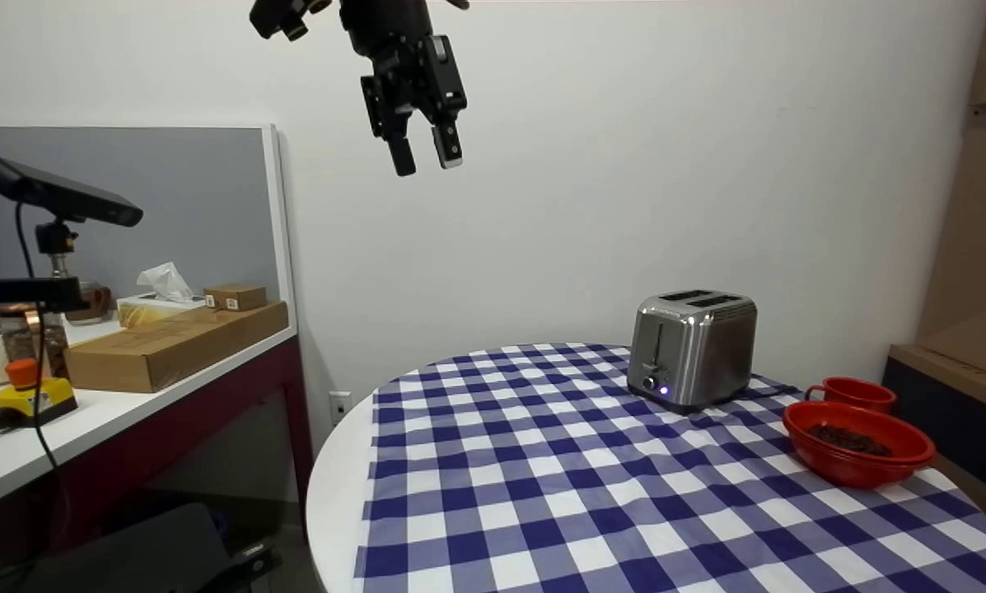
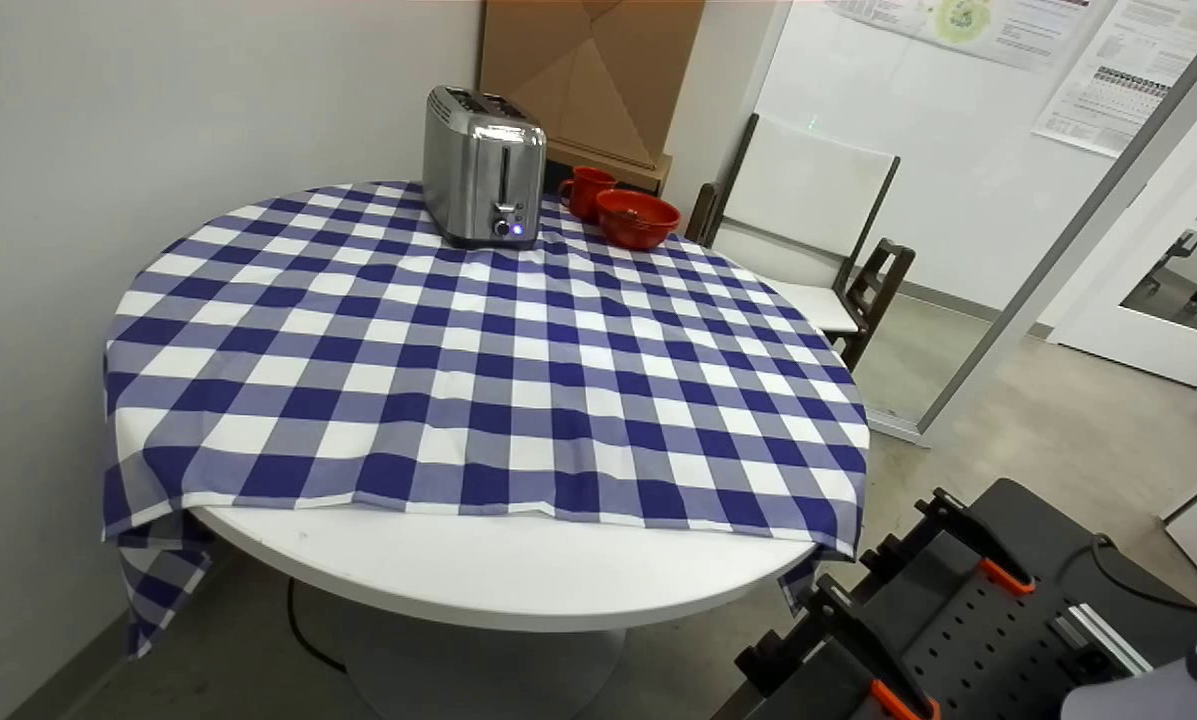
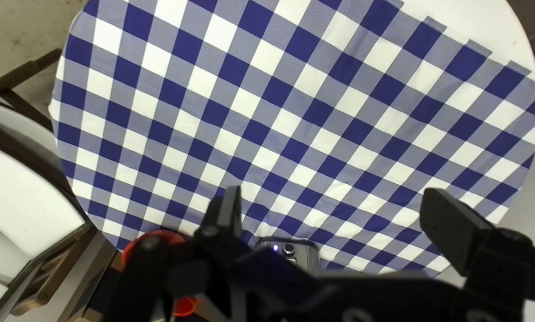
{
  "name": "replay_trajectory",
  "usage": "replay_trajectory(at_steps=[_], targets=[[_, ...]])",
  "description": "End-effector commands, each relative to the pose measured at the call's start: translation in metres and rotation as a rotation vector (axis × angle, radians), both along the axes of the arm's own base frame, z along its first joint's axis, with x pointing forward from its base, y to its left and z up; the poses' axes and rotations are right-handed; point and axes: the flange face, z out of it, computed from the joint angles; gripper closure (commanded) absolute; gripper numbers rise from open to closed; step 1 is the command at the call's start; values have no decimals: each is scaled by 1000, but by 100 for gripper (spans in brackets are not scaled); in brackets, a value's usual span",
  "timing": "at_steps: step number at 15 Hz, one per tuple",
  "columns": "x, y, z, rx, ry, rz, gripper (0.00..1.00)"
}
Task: Press the button on the toaster
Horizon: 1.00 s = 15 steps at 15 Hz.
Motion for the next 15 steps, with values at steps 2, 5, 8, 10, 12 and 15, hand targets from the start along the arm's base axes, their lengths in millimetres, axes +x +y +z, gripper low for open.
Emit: replay_trajectory(at_steps=[2,5,8,10,12,15], targets=[[0,0,0,0,1,0,0],[0,0,0,0,1,0,0],[0,0,0,0,1,0,0],[0,0,0,0,1,0,0],[0,0,0,0,1,0,0],[1,3,18,-39,-40,32,0]])
